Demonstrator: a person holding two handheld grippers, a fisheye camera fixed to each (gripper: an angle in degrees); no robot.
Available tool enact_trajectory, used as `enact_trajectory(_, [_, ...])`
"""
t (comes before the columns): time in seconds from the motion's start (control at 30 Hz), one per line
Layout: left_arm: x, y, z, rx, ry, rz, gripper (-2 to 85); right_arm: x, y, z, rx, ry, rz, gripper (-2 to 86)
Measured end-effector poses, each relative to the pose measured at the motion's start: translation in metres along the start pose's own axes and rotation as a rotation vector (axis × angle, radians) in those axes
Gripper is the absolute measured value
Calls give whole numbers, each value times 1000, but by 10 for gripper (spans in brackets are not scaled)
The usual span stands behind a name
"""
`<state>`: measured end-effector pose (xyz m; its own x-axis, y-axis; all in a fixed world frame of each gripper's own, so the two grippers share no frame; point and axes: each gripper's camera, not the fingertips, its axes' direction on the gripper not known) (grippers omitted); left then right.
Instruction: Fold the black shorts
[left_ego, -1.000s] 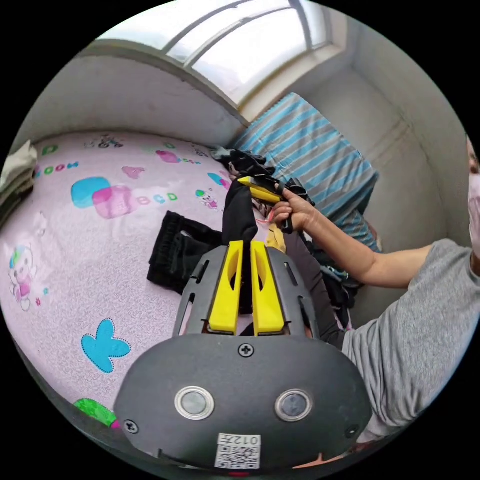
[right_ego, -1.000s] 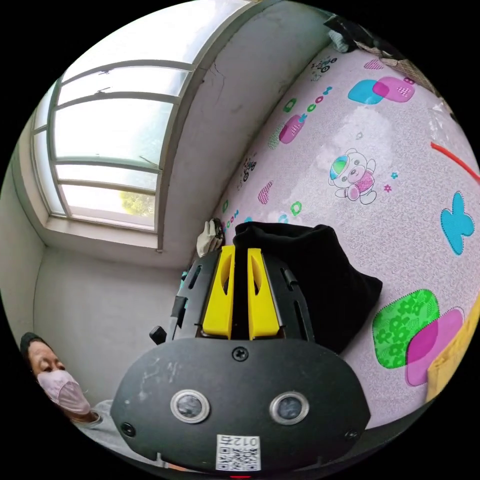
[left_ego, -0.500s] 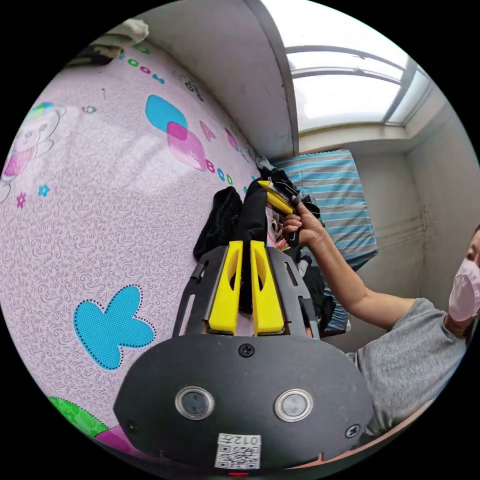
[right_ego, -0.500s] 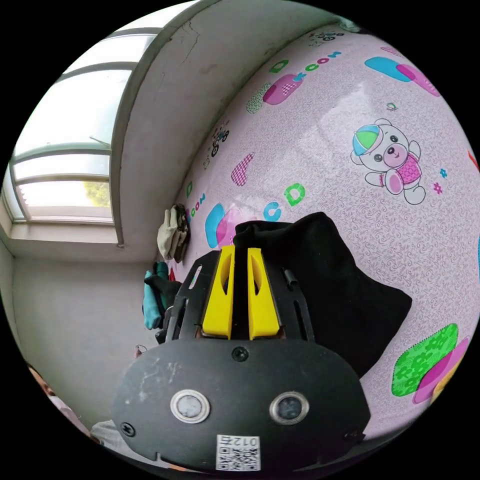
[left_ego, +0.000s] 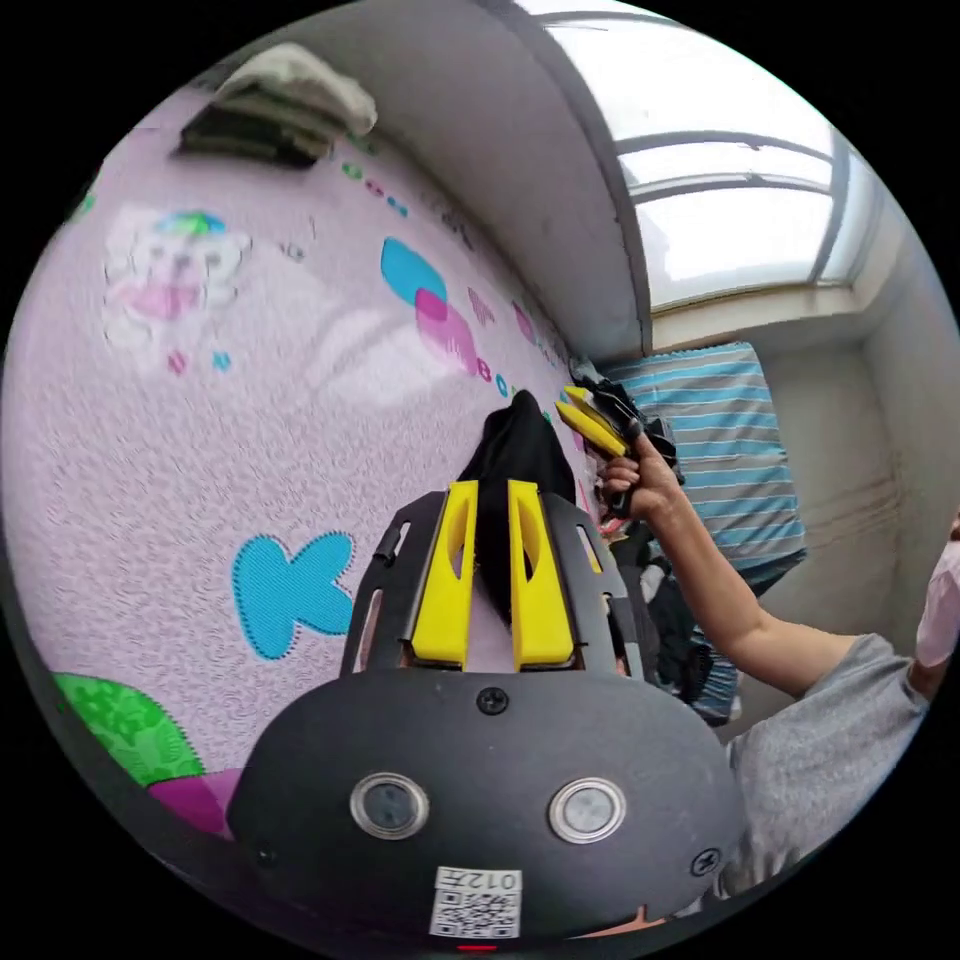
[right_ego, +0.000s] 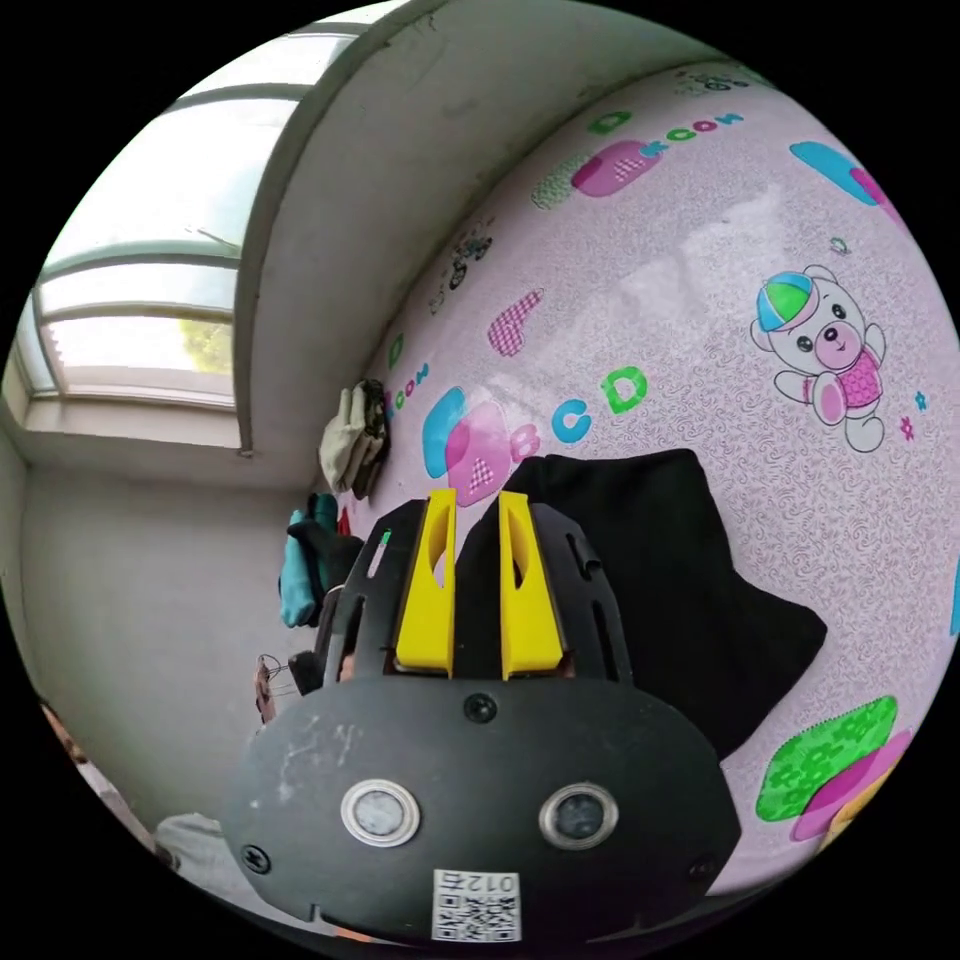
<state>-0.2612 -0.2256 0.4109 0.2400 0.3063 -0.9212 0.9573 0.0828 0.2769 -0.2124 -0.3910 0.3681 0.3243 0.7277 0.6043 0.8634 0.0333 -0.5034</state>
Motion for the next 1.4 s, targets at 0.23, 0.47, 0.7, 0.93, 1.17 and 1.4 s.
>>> enact_trajectory(0.23, [115,-35,55,-178,-134,378,12,57,78,-94,-31,-65,-58,83])
enact_trajectory(0.47, [193,-21,156,-411,-374,702,6,96,182,-97,-179,-75,-14,110])
enact_trajectory(0.7, [170,-11,198,-452,-384,655,-1,162,193,-67,-183,-277,268,141])
enact_trajectory(0.93, [152,6,200,-412,-295,574,-1,165,170,-48,-316,-293,119,84])
enact_trajectory(1.17, [152,46,204,-363,-244,486,-1,171,101,-120,-296,30,-29,82])
enact_trajectory(1.4, [177,73,189,-323,-245,546,5,220,119,-148,-230,-216,172,131])
